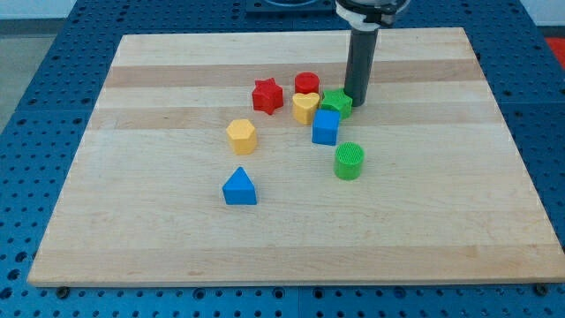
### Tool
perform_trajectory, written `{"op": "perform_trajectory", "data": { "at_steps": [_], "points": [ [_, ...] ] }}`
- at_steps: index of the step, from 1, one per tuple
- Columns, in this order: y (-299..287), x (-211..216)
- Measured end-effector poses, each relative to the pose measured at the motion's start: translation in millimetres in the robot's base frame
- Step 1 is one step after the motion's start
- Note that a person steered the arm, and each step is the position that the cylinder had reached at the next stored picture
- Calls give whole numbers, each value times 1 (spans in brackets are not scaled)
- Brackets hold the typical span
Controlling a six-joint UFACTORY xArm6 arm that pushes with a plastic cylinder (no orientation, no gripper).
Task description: Move the red blocks close to the heart
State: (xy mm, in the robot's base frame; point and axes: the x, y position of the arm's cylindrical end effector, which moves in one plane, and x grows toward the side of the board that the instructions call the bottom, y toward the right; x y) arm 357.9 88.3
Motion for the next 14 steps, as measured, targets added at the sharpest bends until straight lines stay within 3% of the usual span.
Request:
{"op": "perform_trajectory", "data": {
  "at_steps": [4,14],
  "points": [
    [-16,-55],
    [-136,-46]
  ]
}}
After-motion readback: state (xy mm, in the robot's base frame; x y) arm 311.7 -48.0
